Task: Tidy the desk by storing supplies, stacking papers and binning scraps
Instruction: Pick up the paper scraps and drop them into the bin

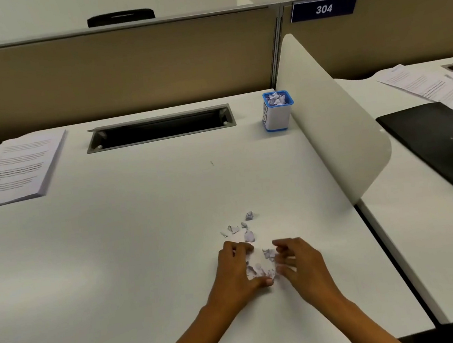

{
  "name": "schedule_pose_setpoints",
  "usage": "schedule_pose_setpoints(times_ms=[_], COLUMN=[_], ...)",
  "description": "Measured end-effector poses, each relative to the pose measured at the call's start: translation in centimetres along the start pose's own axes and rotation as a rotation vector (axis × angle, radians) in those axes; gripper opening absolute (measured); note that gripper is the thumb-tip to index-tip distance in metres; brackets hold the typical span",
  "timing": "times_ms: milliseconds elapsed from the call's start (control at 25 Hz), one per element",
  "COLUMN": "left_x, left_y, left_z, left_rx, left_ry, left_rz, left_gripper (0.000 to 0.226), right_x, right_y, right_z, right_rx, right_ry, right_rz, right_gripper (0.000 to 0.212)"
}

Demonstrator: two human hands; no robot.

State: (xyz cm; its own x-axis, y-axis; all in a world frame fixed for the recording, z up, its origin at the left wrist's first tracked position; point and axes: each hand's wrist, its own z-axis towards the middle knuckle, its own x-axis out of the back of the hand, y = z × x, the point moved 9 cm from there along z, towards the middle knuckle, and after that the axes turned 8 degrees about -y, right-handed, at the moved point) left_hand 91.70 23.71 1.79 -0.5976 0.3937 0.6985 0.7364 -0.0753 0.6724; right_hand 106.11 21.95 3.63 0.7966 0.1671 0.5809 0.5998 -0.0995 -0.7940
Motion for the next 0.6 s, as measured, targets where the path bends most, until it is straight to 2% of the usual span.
schedule_pose_setpoints(times_ms=[80, 160, 240, 320, 400, 480, 600], left_x=[0.6, 1.5, 2.2, 2.4, 2.4, 2.6, 2.7], left_y=[-0.1, -0.5, -0.8, -0.9, -0.9, -0.7, -0.3], left_z=[-0.5, -0.8, -0.9, -0.7, -0.5, -0.1, 0.1], left_rx=[0.012, 0.023, 0.009, 0.006, -0.004, -0.032, -0.085], left_ry=[0.067, 0.154, 0.207, 0.182, 0.152, 0.150, 0.145], left_rz=[0.087, 0.134, 0.144, 0.131, 0.086, 0.076, 0.141], left_gripper=[0.070, 0.067, 0.073, 0.082, 0.083, 0.070, 0.041], right_x=[1.4, 1.5, -0.2, -2.7, -4.4, -4.6, -4.2], right_y=[-1.0, -1.8, -1.7, -2.1, -3.0, -3.0, -2.6], right_z=[1.4, 3.7, 6.6, 8.4, 8.2, 7.0, 4.2], right_rx=[0.079, 0.135, 0.126, 0.154, 0.241, 0.301, 0.349], right_ry=[0.121, 0.105, -0.056, -0.233, -0.310, -0.295, -0.264], right_rz=[-0.069, -0.174, -0.266, -0.416, -0.447, -0.391, -0.528], right_gripper=[0.043, 0.045, 0.046, 0.051, 0.050, 0.045, 0.060])
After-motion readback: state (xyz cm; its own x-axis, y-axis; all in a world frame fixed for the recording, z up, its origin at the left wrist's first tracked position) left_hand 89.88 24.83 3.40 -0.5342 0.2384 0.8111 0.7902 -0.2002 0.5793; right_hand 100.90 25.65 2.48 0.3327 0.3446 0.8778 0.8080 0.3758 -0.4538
